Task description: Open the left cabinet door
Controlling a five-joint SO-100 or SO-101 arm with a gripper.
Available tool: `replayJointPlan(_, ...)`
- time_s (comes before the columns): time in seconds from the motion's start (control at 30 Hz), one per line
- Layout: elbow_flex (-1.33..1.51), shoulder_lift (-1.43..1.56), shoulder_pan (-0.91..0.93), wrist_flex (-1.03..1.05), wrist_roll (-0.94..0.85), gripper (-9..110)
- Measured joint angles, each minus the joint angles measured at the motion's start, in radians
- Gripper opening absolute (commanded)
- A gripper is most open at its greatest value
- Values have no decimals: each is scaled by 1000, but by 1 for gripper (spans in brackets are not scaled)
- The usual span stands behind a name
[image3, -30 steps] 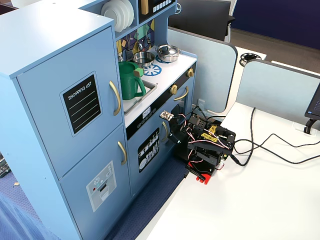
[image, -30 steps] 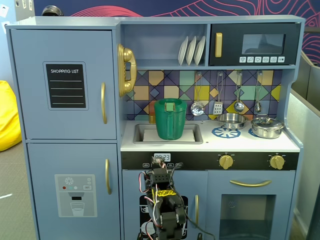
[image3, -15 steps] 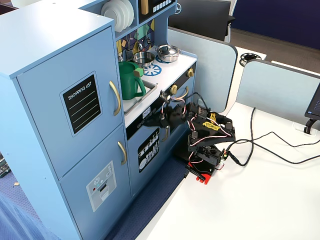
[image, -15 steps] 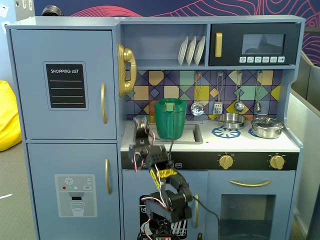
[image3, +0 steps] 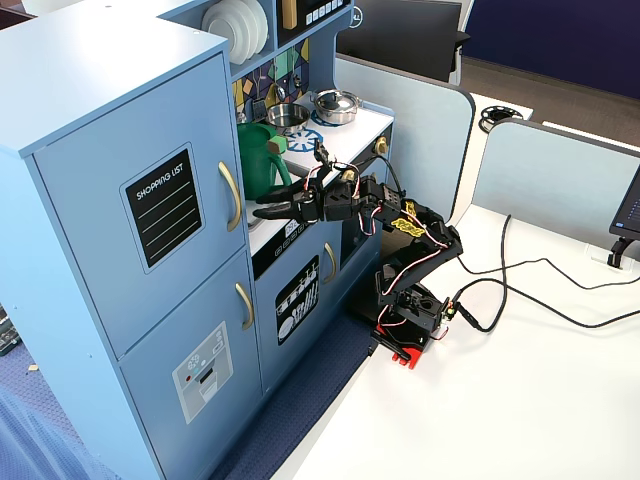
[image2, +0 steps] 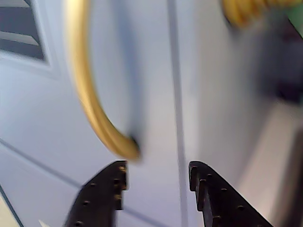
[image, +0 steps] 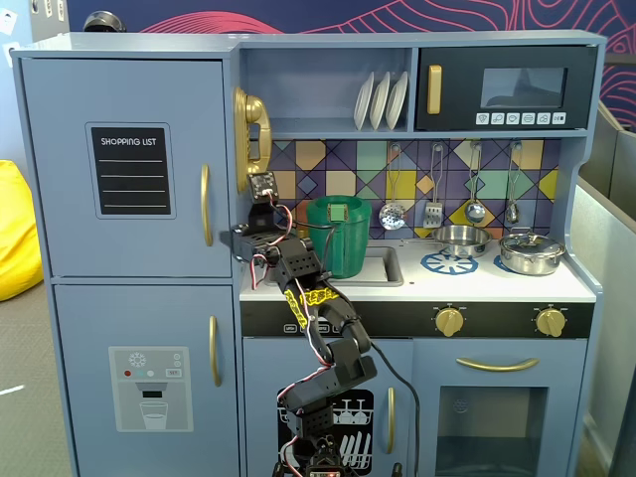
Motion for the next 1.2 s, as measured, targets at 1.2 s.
replayJointPlan(1.2, 2, -187, -181, -410, -66, 14)
